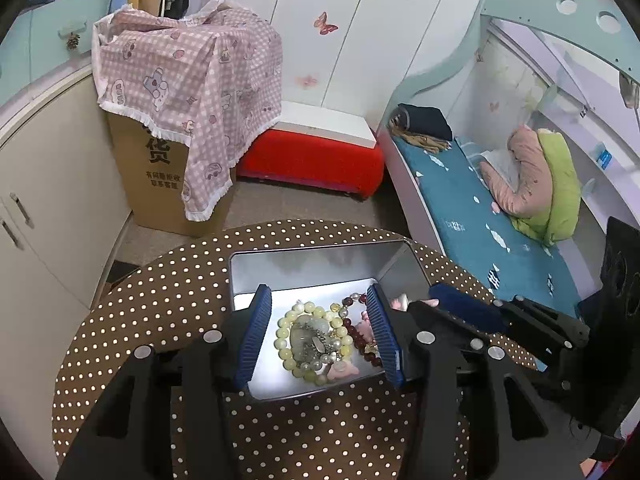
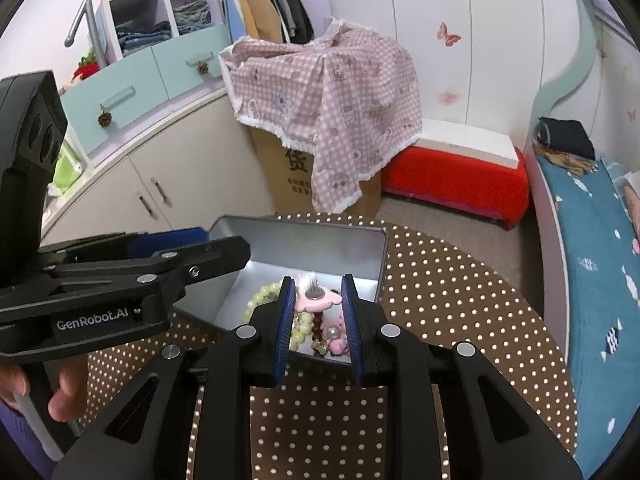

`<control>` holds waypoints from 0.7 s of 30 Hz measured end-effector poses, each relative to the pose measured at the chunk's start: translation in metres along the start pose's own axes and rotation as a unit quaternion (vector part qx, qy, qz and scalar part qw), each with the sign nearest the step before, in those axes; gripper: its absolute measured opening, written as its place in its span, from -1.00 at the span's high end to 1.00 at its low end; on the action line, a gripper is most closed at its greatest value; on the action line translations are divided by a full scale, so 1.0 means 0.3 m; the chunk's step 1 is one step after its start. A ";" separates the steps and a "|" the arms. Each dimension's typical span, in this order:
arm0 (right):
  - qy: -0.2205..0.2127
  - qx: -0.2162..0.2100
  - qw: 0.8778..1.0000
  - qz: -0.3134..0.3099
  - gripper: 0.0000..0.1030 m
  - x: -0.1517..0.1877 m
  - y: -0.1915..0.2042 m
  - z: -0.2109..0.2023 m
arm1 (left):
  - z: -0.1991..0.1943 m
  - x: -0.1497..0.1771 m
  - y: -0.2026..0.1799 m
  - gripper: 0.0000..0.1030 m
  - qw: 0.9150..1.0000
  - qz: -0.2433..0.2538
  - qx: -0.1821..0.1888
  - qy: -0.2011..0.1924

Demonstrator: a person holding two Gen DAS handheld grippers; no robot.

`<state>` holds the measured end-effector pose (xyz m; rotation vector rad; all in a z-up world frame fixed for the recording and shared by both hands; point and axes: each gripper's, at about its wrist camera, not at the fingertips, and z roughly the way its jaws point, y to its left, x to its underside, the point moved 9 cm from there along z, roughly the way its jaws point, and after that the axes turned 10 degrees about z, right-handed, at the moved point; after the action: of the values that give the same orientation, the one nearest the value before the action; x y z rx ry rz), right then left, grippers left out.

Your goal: Organize jewelry

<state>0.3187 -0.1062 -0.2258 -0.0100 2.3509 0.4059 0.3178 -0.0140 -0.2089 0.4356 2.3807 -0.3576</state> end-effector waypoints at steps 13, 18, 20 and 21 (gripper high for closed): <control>-0.061 0.010 0.998 0.015 -0.28 -0.024 0.008 -0.265 | -0.282 -0.017 -0.010 -0.62 0.993 0.025 -0.086 -0.081; -0.093 0.004 0.995 0.017 -0.38 -0.021 0.034 -0.442 | -0.431 0.007 -0.063 -0.79 0.985 0.044 -0.118 -0.115; -0.104 0.001 0.995 0.009 -0.41 -0.008 0.059 -0.506 | -0.483 0.026 -0.096 -0.82 0.984 0.050 -0.121 -0.123; -0.109 0.000 0.994 0.000 -0.41 0.003 0.078 -0.541 | -0.504 0.036 -0.112 -0.83 0.984 0.051 -0.119 -0.125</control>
<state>0.2055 -0.1314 -0.1098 0.0325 2.1358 0.3879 0.2093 0.0131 -0.1012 0.3745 2.1152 -0.0721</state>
